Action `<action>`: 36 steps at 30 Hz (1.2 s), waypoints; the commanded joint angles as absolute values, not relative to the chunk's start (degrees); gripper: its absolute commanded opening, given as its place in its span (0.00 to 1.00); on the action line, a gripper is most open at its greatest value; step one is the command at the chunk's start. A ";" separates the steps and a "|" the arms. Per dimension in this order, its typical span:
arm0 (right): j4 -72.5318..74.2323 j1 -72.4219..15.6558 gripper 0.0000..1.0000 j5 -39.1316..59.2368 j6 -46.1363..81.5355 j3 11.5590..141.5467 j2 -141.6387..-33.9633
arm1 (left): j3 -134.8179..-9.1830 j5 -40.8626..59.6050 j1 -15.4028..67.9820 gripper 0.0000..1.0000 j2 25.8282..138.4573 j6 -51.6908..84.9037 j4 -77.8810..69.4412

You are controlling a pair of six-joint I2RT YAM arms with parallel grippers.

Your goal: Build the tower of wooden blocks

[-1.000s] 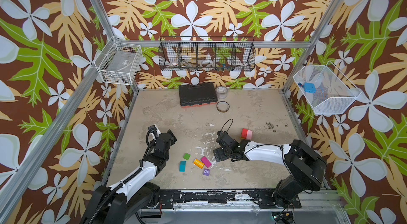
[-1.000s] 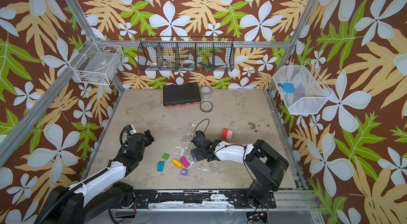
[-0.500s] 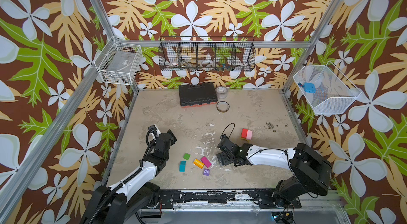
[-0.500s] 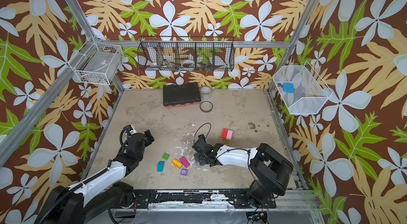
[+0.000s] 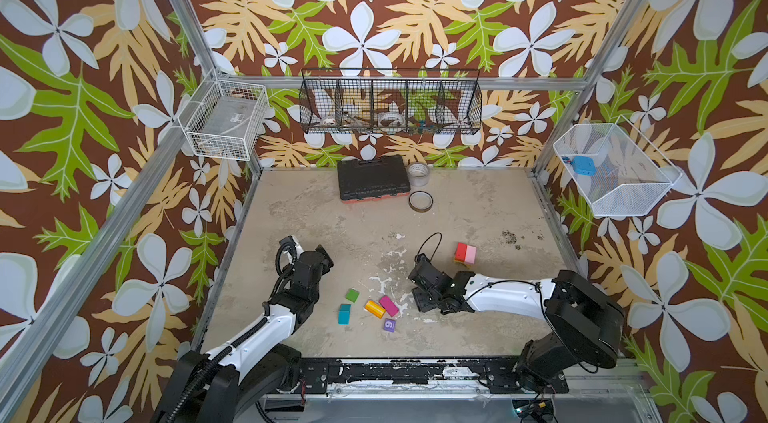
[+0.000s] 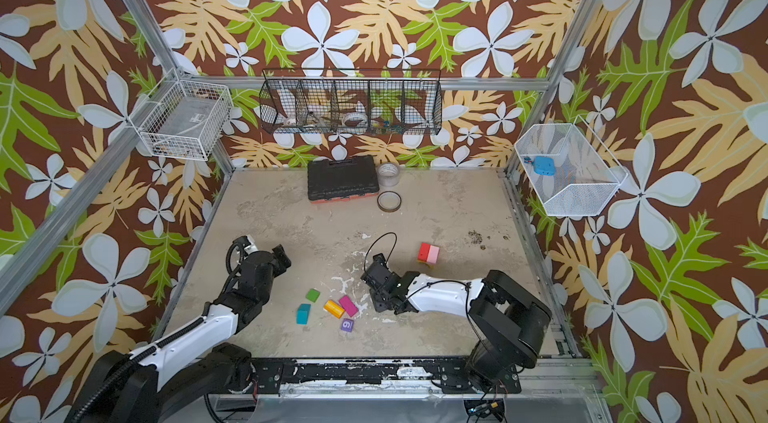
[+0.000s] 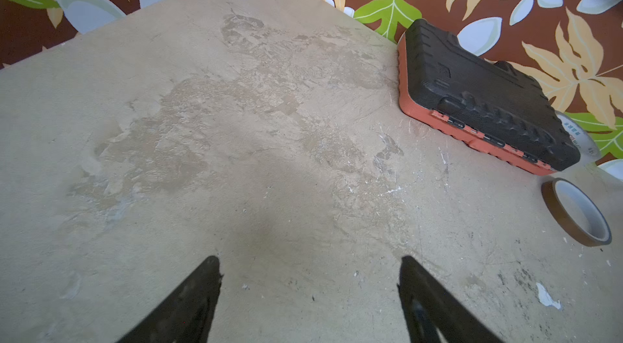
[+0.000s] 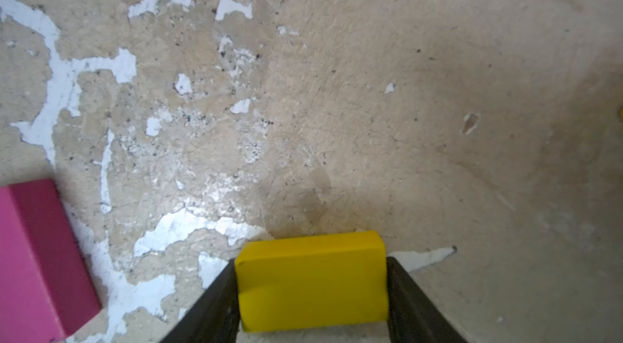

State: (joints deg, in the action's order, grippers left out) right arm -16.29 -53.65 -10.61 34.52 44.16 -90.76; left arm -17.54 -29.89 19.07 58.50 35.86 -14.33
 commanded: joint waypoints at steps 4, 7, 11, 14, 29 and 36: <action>-19.78 -53.70 0.51 -10.87 36.98 44.72 -90.22 | -17.40 -29.97 19.02 0.84 58.28 35.48 -15.39; -20.25 -53.70 0.48 -11.02 37.33 45.47 -89.42 | -17.32 -29.94 18.98 0.84 58.10 35.42 -15.42; -22.30 -53.11 0.45 -12.83 37.52 46.88 -86.81 | -17.14 -29.53 19.06 0.84 57.76 35.33 -15.71; -24.09 -51.41 0.43 -14.23 37.48 48.11 -83.35 | -16.93 -29.27 18.99 0.84 57.43 34.98 -16.13; -26.10 -28.76 0.31 -11.43 38.81 49.87 -73.39 | -11.14 -6.78 19.10 0.95 54.51 25.56 -31.37; -25.75 -22.35 0.27 -10.53 39.28 50.86 -74.24 | -3.99 9.99 19.08 1.00 54.26 27.10 -48.18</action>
State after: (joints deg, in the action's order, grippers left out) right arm -25.71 -23.29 -10.90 38.72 50.30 -73.87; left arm -4.69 0.54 19.07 53.84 26.96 -38.11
